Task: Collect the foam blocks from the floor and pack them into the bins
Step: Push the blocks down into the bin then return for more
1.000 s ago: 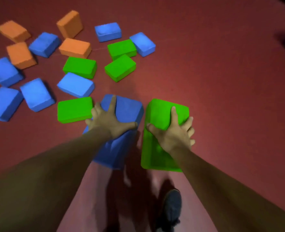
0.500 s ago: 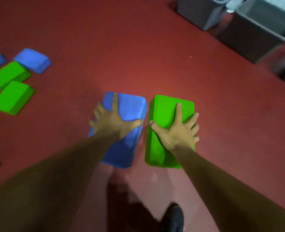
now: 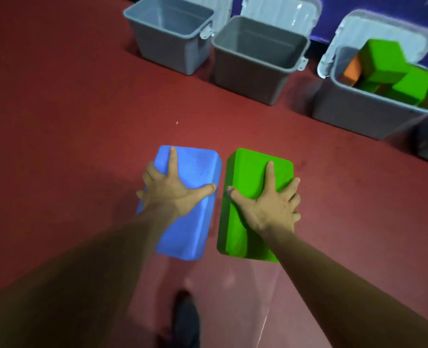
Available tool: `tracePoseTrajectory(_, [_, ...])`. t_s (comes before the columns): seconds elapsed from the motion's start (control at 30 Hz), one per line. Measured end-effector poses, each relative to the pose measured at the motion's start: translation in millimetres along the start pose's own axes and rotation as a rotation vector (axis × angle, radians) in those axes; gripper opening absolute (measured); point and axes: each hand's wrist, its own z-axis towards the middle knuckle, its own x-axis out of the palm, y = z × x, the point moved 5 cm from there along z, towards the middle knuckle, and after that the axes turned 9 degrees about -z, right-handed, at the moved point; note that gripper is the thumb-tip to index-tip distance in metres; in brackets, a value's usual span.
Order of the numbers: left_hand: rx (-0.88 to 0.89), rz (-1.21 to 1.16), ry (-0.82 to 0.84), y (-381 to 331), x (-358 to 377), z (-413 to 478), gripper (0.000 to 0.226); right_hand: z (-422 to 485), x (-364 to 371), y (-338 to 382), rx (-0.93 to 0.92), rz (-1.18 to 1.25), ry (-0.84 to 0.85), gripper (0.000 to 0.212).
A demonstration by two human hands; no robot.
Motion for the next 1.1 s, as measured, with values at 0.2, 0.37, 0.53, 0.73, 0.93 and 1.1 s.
tracePoseTrajectory(0.2, [0.071, 0.06, 0.092, -121, 81, 96, 0.129, 135, -29, -42, 0.107, 0.016, -0.004, 0.12])
tracePoseTrajectory(0.37, [0.135, 0.118, 0.167, -217, 120, 158, 0.129, 234, -66, -76, 0.21, 0.02, -0.009, 0.12])
tracePoseTrajectory(0.53, [0.174, 0.126, 0.182, -302, 149, 213, 0.129, 313, -107, -98, 0.268, 0.03, -0.015, 0.119])
tracePoseTrajectory(0.73, [0.205, 0.098, 0.176, -400, 206, 299, 0.129, 444, -130, -104, 0.272, 0.059, -0.005, 0.119])
tracePoseTrajectory(0.93, [0.164, 0.09, 0.136, -462, 242, 400, 0.131, 570, -134, -84, 0.22, 0.082, 0.03, 0.117])
tracePoseTrajectory(1.1, [0.155, 0.067, 0.107, -509, 219, 475, 0.131, 642, -160, -37, 0.149, 0.115, 0.02, 0.112])
